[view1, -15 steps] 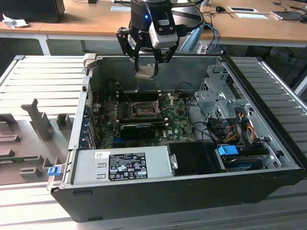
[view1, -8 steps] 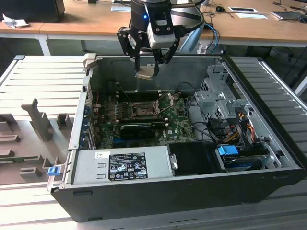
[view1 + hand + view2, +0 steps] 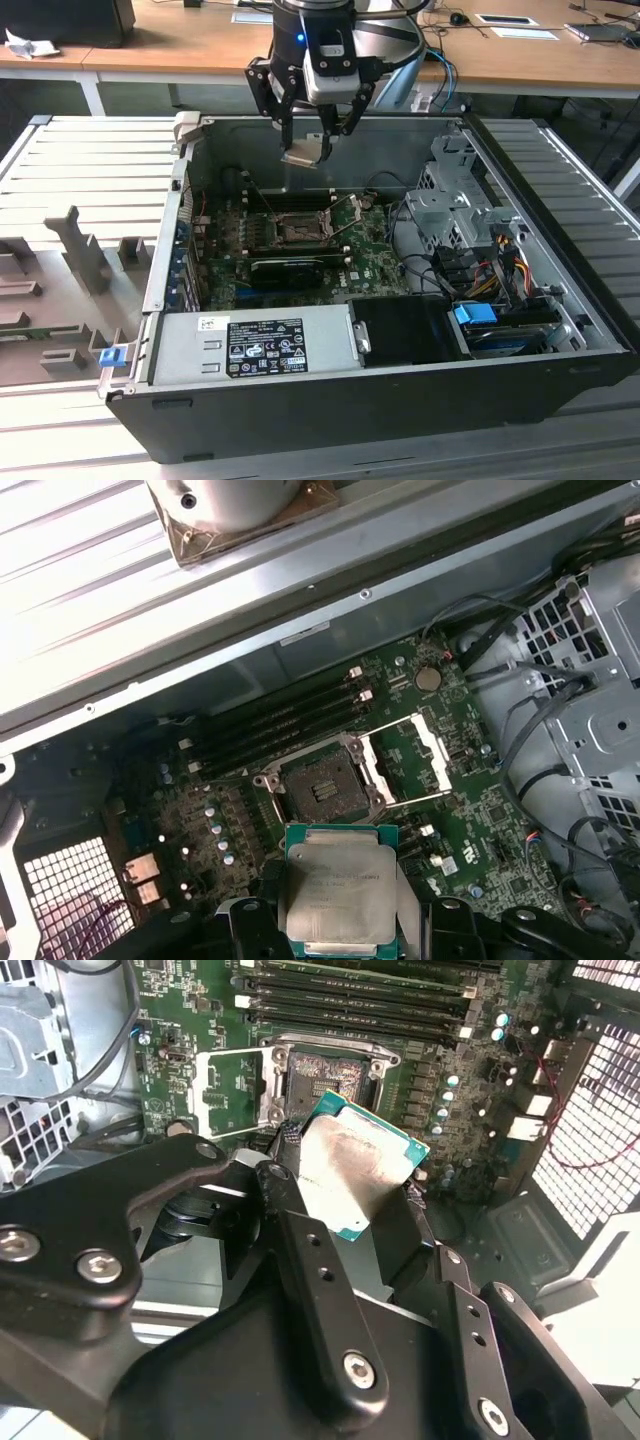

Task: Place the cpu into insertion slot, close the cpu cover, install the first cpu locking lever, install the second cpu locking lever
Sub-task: 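Place the cpu into insertion slot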

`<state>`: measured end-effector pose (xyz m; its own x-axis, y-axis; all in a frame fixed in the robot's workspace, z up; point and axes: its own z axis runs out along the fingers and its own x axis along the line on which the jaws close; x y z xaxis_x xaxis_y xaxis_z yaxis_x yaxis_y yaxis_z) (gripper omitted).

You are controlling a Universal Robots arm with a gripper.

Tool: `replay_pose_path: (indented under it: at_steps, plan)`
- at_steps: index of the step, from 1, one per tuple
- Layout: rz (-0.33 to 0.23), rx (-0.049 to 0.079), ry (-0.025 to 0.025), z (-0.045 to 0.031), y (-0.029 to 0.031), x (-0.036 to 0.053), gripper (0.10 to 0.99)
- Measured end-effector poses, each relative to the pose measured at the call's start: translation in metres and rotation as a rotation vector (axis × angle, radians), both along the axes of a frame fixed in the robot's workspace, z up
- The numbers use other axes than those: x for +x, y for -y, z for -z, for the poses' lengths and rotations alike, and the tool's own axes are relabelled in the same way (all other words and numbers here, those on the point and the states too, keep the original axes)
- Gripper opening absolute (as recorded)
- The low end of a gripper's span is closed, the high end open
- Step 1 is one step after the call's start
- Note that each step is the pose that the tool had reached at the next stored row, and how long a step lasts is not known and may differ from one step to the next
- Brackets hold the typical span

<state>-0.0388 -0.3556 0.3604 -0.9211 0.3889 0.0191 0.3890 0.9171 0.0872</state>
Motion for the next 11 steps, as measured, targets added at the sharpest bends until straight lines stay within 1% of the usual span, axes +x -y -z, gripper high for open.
replay_pose_path:
  at_steps: [6,11]
  plan:
    - [0.010,0.000,0.0000,0.0013,0.0000,0.0000,0.529]
    - [0.051,0.000,0.0001,0.0017,0.0000,0.0000,0.529]
